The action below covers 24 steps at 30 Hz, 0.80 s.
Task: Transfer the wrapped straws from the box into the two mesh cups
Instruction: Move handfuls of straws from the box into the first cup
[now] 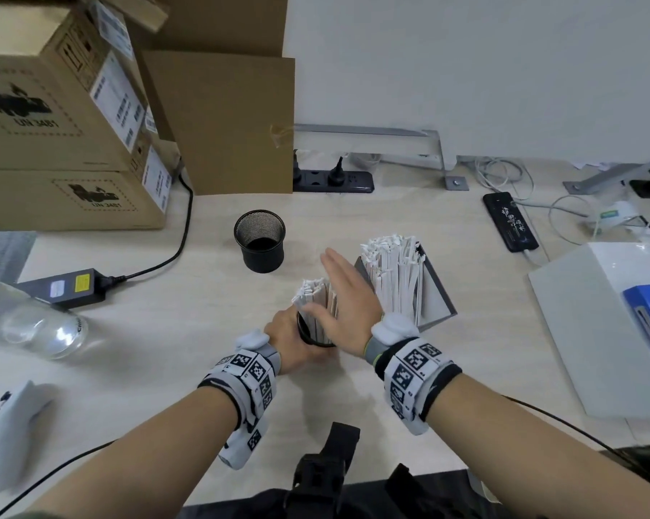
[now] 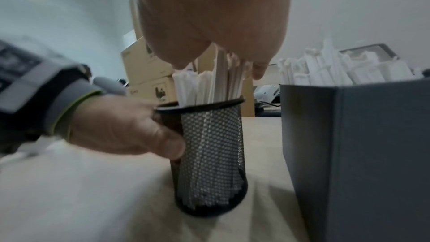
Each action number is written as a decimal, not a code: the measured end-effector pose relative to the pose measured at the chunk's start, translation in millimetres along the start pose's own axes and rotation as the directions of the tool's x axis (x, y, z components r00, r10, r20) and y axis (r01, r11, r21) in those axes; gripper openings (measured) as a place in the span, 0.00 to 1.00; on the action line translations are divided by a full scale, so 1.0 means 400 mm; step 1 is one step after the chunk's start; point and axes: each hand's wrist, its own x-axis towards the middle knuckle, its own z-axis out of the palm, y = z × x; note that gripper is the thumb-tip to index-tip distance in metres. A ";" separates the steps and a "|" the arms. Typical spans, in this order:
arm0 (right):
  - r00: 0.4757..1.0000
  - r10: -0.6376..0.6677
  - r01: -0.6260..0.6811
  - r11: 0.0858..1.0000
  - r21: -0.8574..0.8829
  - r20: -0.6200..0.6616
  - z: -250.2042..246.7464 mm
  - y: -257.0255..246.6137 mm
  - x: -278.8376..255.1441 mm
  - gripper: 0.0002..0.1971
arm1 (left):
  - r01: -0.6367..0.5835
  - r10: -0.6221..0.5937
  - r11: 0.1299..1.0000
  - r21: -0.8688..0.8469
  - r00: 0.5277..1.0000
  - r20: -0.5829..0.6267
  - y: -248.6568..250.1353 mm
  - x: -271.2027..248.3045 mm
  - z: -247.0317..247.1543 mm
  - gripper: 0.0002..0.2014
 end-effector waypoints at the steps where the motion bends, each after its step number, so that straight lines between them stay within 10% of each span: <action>1: 0.997 -0.019 0.024 0.997 -0.080 0.073 0.004 -0.001 -0.006 0.43 | 0.011 -0.011 1.000 0.000 1.000 0.003 -0.008 0.004 -0.001 0.28; 12: 0.981 -0.046 0.088 0.971 -0.224 0.187 0.010 -0.007 -0.002 0.41 | -0.036 0.035 0.999 0.035 0.999 0.024 -0.036 0.023 0.002 0.17; 24: 0.957 0.138 -0.107 0.986 0.132 -0.254 -0.085 0.091 -0.019 0.27 | -0.069 0.069 0.998 0.014 0.998 0.012 -0.051 0.023 0.004 0.38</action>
